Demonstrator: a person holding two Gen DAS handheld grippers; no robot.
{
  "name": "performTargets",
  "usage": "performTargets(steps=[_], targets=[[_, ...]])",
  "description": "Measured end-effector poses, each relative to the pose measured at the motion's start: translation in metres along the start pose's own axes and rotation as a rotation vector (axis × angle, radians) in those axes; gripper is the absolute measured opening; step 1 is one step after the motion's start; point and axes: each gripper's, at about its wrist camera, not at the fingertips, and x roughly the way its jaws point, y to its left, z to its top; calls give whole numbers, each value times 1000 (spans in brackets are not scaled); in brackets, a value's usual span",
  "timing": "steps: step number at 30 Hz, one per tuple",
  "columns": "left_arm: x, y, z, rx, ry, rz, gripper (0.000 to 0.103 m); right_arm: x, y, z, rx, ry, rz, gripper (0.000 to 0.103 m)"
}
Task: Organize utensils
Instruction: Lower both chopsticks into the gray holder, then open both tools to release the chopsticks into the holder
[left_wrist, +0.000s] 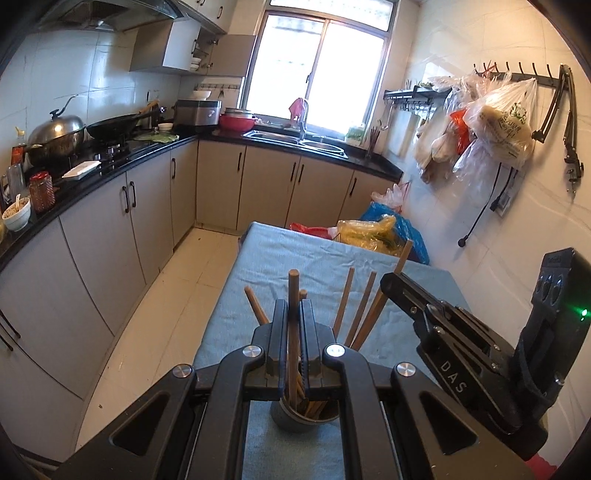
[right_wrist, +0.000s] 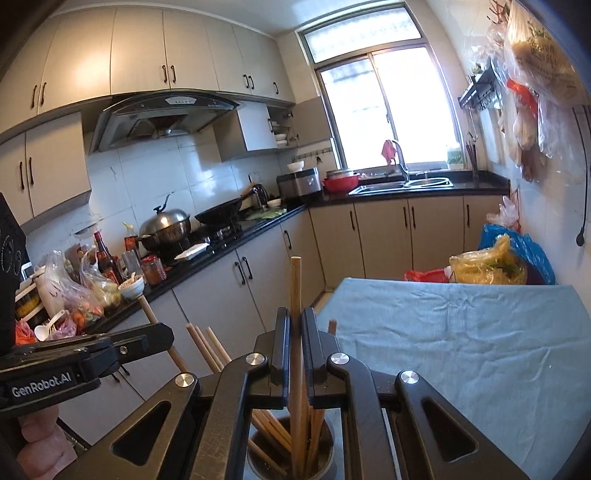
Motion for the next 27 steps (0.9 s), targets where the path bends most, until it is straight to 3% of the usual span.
performTargets(steps=[4, 7, 12, 14, 18, 21, 23, 27], targets=[[5, 1, -2, -7, 9, 5, 5, -2, -1, 1, 0, 12, 0, 10], [4, 1, -2, -11, 8, 5, 6, -8, 1, 2, -4, 1, 1, 26], [-4, -4, -8, 9, -19, 51, 9, -30, -1, 6, 7, -30, 1, 26], [-9, -7, -15, 7, -34, 70, 21, -41, -3, 5, 14, -42, 0, 26], [-20, -15, -30, 18, -71, 133, 26, -66, -14, -4, 46, -63, -16, 36], [-26, -22, -45, 25, -85, 176, 31, -81, -26, -16, 86, -46, -16, 36], [-30, -28, -56, 34, -99, 218, 41, -91, -32, -25, 94, -44, -28, 37], [-35, -35, -78, 43, -116, 281, 50, -111, -41, -45, 97, -31, -61, 49]])
